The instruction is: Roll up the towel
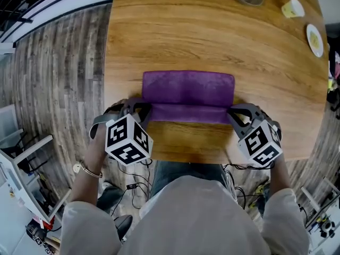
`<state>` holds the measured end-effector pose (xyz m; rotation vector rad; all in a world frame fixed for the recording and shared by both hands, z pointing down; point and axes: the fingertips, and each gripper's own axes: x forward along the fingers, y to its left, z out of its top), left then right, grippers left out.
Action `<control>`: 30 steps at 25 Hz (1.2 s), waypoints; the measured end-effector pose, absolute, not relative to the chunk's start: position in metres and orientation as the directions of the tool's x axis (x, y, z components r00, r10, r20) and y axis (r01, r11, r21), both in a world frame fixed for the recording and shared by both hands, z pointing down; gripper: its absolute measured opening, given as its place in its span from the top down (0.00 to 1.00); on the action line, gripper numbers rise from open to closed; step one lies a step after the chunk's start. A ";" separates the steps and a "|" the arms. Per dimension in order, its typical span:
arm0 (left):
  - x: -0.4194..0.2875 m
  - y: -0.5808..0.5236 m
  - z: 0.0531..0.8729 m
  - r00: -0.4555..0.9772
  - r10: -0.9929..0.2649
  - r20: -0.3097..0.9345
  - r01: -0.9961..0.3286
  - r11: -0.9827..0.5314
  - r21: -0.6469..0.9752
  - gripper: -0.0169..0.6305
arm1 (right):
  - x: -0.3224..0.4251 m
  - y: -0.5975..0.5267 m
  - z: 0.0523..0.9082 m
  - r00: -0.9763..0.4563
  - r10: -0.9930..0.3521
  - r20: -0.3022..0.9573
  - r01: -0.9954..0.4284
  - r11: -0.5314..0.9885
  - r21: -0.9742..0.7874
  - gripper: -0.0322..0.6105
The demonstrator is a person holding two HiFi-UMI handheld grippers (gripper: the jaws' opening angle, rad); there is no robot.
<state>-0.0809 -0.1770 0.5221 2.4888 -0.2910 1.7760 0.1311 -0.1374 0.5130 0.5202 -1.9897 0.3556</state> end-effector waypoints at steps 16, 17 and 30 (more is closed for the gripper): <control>-0.081 -0.132 0.488 0.365 -0.127 0.922 -0.118 -0.989 -0.089 0.87 | 0.122 -0.108 0.476 -0.372 -0.276 0.886 -0.445 0.891 0.091 0.86; -0.080 -0.128 0.492 0.360 -0.129 0.924 -0.107 -0.990 -0.096 0.87 | 0.120 -0.102 0.480 -0.360 -0.266 0.894 -0.423 0.901 0.098 0.86; -0.078 -0.129 0.523 0.292 -0.201 0.935 -0.061 -0.980 -0.191 0.92 | 0.123 -0.093 0.515 -0.267 -0.272 0.924 -0.329 0.928 0.178 0.92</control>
